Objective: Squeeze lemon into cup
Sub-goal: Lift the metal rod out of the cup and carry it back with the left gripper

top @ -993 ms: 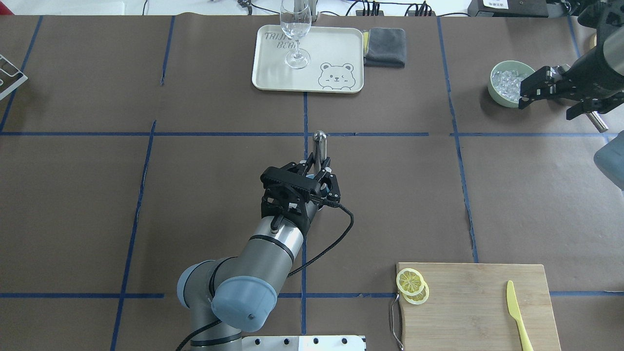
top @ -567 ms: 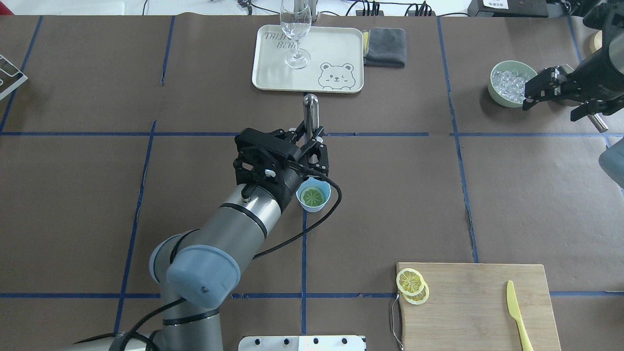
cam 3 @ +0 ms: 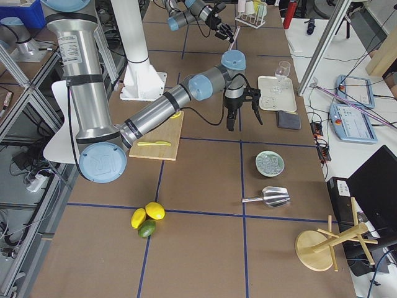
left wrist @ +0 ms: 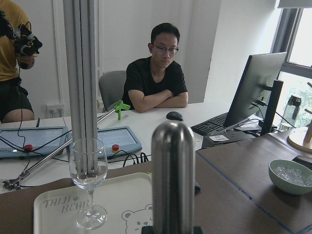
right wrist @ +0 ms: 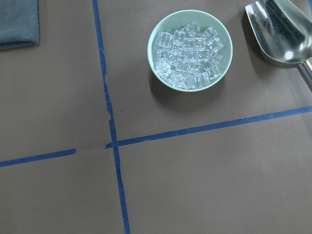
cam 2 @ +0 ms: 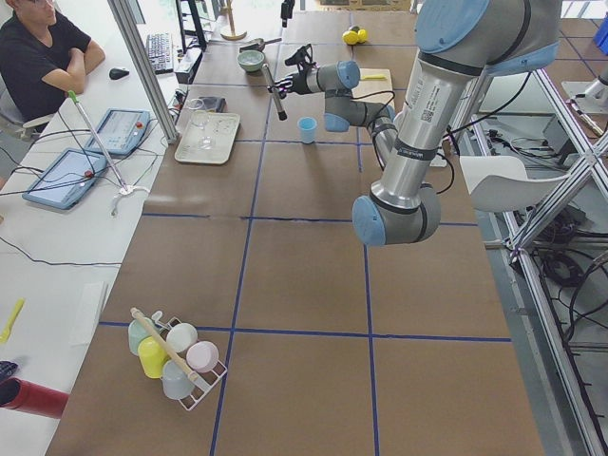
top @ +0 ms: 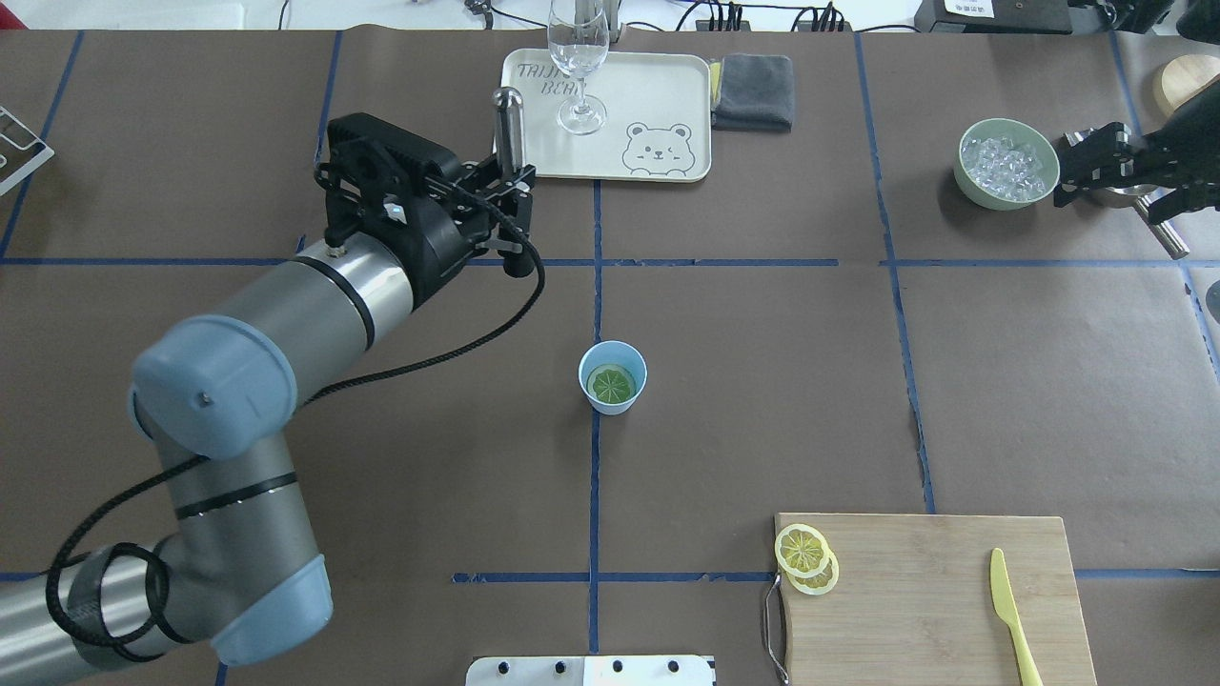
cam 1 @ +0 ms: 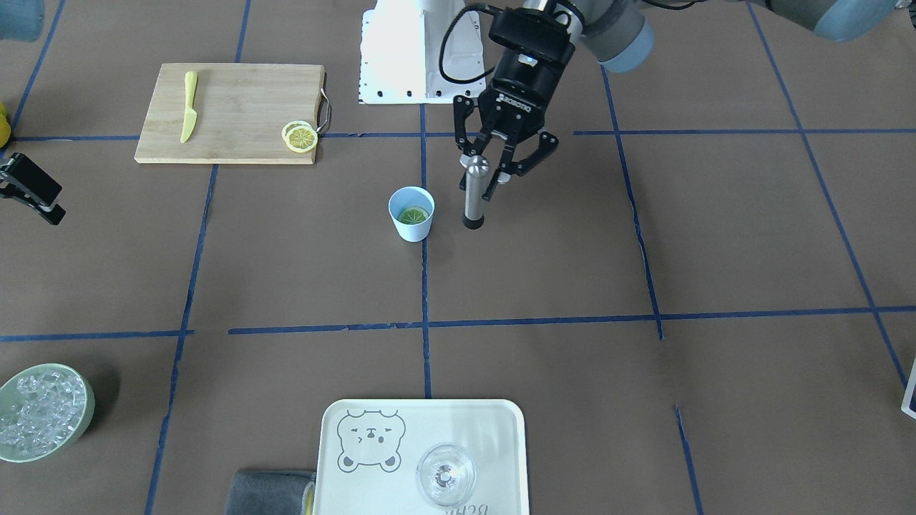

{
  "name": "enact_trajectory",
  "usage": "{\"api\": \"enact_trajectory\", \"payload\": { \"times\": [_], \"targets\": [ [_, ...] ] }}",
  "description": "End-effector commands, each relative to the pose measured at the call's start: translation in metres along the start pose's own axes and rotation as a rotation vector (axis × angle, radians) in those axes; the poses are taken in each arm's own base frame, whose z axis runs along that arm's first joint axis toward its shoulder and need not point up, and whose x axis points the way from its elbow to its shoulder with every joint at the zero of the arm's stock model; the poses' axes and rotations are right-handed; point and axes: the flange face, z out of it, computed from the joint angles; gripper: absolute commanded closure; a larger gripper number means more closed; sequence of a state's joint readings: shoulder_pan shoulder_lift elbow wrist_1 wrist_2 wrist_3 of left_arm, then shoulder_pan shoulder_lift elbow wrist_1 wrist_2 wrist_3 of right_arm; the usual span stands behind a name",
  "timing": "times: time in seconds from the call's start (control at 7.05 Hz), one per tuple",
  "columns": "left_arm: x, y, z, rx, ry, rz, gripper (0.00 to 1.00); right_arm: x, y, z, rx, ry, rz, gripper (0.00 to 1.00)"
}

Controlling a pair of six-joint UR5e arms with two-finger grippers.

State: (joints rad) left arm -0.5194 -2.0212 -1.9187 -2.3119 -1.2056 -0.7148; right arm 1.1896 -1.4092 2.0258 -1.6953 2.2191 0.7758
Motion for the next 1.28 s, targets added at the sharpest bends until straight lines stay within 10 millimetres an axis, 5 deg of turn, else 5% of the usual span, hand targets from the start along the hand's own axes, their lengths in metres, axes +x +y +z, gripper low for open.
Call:
{"api": "enact_trajectory", "payload": {
  "times": [0.0,0.28,0.43,0.85,1.13],
  "targets": [
    [-0.115,0.000,-0.012,-0.255,-0.009,0.008,1.00,0.042,-0.004,-0.003,-0.005,0.017,-0.072,0.00],
    [-0.190,0.022,-0.034,-0.489,-0.144,-0.035,1.00,0.103,-0.001,-0.004,-0.028,0.027,-0.166,0.00],
    [-0.236,0.009,-0.043,-0.593,-0.236,-0.105,1.00,0.142,0.000,-0.006,-0.036,0.027,-0.209,0.00],
    [-0.275,0.046,-0.043,-0.861,-0.390,-0.135,1.00,0.232,0.018,0.000,-0.087,-0.031,-0.264,0.00],
    [-0.290,0.079,-0.045,-1.119,-0.466,-0.150,1.00,0.245,0.025,0.008,-0.106,-0.027,-0.281,0.00]
  ]
}}
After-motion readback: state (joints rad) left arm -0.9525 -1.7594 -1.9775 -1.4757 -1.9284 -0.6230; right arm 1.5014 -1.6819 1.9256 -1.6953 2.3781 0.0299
